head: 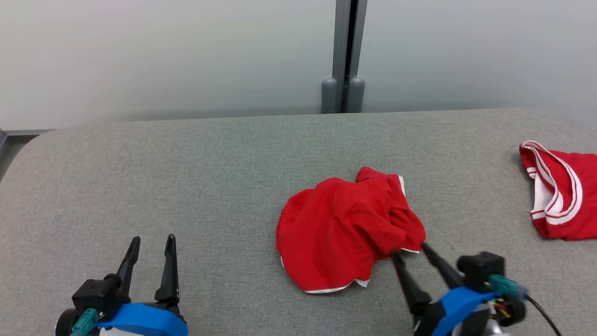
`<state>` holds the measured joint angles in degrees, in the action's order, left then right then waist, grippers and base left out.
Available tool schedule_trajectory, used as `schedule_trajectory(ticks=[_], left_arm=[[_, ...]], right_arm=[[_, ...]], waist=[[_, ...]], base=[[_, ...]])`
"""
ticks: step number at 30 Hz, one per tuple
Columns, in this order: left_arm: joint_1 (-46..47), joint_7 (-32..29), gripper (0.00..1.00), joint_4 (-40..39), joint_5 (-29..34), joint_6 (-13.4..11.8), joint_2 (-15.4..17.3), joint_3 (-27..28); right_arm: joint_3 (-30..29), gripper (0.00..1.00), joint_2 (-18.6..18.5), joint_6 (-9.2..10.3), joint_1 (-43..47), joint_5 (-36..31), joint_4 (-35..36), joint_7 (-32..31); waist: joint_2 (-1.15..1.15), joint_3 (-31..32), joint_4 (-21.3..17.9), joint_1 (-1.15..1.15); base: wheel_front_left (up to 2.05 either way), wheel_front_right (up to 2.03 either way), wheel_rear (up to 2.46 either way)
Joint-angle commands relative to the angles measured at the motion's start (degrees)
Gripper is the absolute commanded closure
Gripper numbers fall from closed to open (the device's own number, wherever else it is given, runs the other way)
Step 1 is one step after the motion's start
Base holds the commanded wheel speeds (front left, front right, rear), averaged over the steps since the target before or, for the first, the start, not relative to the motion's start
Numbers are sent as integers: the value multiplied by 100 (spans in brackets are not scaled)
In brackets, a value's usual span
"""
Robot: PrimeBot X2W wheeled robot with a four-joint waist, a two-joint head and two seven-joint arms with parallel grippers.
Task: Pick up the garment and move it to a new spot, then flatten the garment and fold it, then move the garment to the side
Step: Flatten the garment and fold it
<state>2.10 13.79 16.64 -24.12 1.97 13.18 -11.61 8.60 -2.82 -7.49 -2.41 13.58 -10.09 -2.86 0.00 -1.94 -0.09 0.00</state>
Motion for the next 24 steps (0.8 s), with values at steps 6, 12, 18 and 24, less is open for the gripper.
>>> schedule_trajectory(ticks=[6,12,18,24], left_arm=[[180,37,0,-13,9,-1,8,-38],[229,26,0,-33,20,-8,23,-93],[236,36,0,-15,0,-5,40,-120],[223,48,0,1,-24,-17,28,-142]], right_arm=[[279,0,-16,0,-558,419,-687,-529],[259,0,-15,0,-1004,625,-1260,-298],[391,100,-28,0,-1338,551,-1506,135],[447,100,-147,0,-1570,548,-1401,456]], waist=[[0,-81,167,0],[0,-123,324,0],[0,-123,398,0],[0,-64,438,0]], base=[[0,0,0],[0,0,0],[0,0,0],[0,0,0]])
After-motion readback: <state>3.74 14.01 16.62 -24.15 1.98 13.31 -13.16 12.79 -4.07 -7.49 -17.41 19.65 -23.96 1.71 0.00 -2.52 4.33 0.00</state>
